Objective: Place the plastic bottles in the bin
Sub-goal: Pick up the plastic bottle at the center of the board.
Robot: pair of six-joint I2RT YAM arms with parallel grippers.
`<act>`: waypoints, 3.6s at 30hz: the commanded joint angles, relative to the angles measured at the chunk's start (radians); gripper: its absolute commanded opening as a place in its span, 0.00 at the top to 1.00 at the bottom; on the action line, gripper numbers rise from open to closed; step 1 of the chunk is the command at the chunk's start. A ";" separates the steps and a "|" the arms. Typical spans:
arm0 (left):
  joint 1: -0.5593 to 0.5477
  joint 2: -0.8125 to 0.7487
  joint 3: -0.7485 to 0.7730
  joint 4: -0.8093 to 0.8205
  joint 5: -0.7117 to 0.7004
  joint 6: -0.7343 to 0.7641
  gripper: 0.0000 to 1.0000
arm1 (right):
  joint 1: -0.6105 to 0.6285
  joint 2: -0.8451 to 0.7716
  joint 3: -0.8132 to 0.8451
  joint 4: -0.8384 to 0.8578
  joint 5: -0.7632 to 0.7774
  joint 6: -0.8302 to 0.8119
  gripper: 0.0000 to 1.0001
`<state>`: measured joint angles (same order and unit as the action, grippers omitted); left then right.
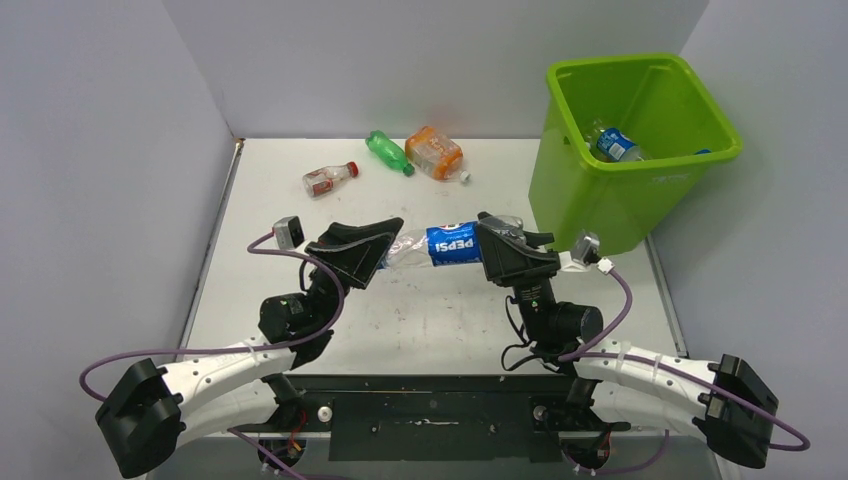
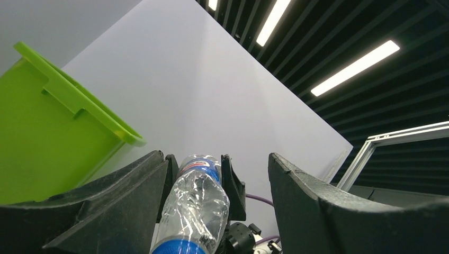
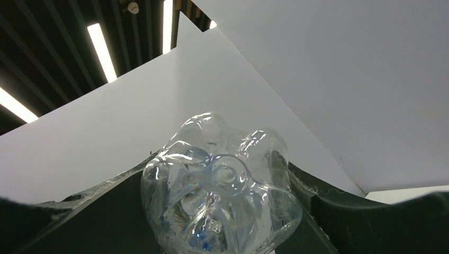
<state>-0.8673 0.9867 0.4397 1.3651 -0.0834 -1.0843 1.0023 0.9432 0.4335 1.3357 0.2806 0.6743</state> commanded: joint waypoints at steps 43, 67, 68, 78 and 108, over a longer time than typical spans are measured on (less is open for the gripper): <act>0.238 -0.104 0.441 -0.809 0.694 0.248 1.00 | 0.000 -0.448 0.606 -1.643 -0.122 -0.351 0.10; 0.249 0.018 0.592 -0.917 1.115 0.257 1.00 | 0.001 -0.085 0.779 -1.752 -0.595 -0.367 0.10; 0.249 0.021 0.596 -0.916 1.115 0.257 1.00 | 0.001 -0.067 0.785 -1.755 -0.589 -0.368 0.10; 0.250 0.034 0.616 -0.922 1.082 0.265 1.00 | 0.012 0.016 0.798 -1.747 -0.627 -0.358 0.10; 0.200 0.066 0.556 -0.811 0.869 0.224 1.00 | 0.031 0.067 0.691 -1.515 -0.506 -0.329 0.12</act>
<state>-0.6552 1.0729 0.9958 0.4835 0.8124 -0.8570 1.0241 0.9947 1.1030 -0.2543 -0.2653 0.3515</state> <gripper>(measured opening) 0.337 0.965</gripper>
